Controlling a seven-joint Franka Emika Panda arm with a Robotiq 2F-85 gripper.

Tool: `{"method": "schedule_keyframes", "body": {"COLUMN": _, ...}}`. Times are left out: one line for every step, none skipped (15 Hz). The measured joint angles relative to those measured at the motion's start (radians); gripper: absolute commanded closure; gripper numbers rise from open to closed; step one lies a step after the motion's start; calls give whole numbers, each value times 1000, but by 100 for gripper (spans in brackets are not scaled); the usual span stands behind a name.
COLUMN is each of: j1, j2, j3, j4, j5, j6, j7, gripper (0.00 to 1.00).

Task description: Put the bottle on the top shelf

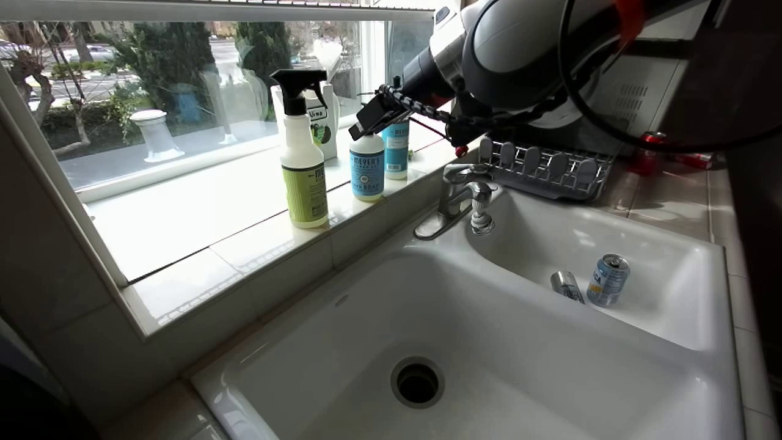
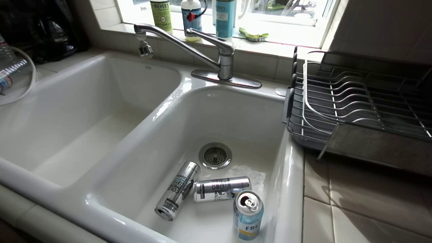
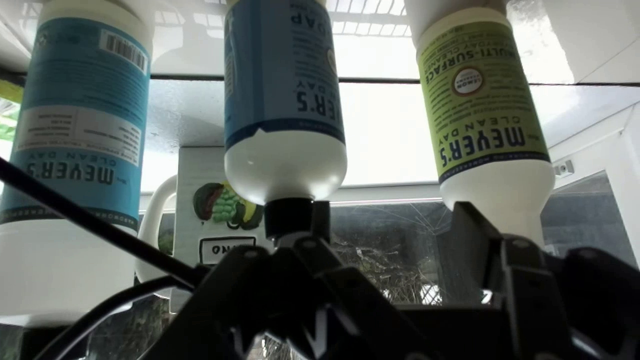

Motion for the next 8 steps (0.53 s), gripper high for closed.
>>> {"method": "schedule_keyframes", "body": {"j1": -1, "j2": 0, "j3": 3, "j4": 0, "j5": 15, "j6": 0, "j7": -12, "gripper": 3}}
{"method": "schedule_keyframes", "body": {"j1": -2, "j2": 0, "j3": 5, "j4": 0, "j5": 27, "j6": 0, "j7": -22, "gripper": 0}}
{"method": "schedule_keyframes", "body": {"j1": -3, "j2": 0, "j3": 6, "j4": 0, "j5": 37, "j6": 0, "j7": -30, "gripper": 0}}
{"method": "schedule_keyframes", "body": {"j1": -4, "j2": 0, "j3": 6, "j4": -1, "j5": 49, "j6": 0, "j7": -40, "gripper": 0}}
{"method": "schedule_keyframes", "body": {"j1": -6, "j2": 0, "j3": 6, "j4": -1, "j5": 59, "j6": 0, "j7": -50, "gripper": 0}}
{"method": "schedule_keyframes", "body": {"j1": -9, "j2": 0, "j3": 7, "j4": -1, "j5": 68, "j6": 0, "j7": -56, "gripper": 0}}
{"method": "schedule_keyframes", "body": {"j1": -12, "j2": 0, "j3": 7, "j4": -1, "j5": 76, "j6": 0, "j7": -62, "gripper": 0}}
{"method": "schedule_keyframes", "body": {"j1": -15, "j2": 0, "j3": 7, "j4": -1, "j5": 84, "j6": 0, "j7": -67, "gripper": 0}}
